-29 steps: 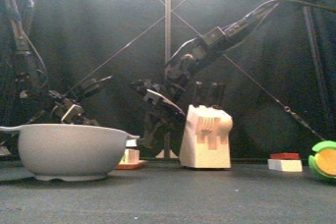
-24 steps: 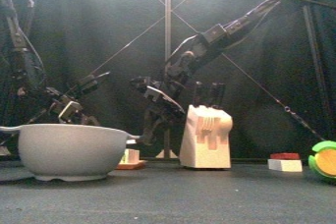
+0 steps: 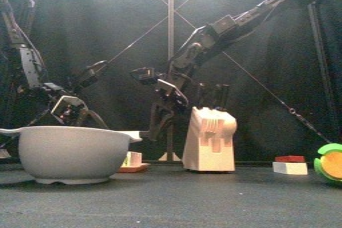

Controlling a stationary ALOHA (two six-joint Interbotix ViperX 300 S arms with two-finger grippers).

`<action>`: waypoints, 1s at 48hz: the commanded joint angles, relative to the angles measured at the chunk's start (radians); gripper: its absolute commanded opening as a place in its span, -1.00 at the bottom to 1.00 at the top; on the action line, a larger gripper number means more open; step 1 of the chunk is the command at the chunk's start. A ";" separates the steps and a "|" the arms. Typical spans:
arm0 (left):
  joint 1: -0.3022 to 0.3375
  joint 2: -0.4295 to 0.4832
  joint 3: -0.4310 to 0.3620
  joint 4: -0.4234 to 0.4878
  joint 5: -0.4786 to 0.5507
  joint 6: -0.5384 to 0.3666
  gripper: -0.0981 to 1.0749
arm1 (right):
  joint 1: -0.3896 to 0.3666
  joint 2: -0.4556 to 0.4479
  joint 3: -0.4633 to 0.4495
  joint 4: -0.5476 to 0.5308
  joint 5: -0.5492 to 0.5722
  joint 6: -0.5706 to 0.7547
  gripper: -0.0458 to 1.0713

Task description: Cut sushi roll

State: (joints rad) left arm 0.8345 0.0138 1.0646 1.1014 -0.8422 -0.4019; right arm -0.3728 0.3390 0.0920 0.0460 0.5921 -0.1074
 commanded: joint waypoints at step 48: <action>0.069 0.160 -0.089 0.106 -0.032 -0.066 -0.49 | -0.040 0.020 -0.008 0.046 -0.020 -0.052 -0.01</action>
State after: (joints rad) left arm 0.8928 0.1779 0.9725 1.2026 -0.8759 -0.4679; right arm -0.3881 0.3835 0.0920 0.0920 0.5737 -0.1626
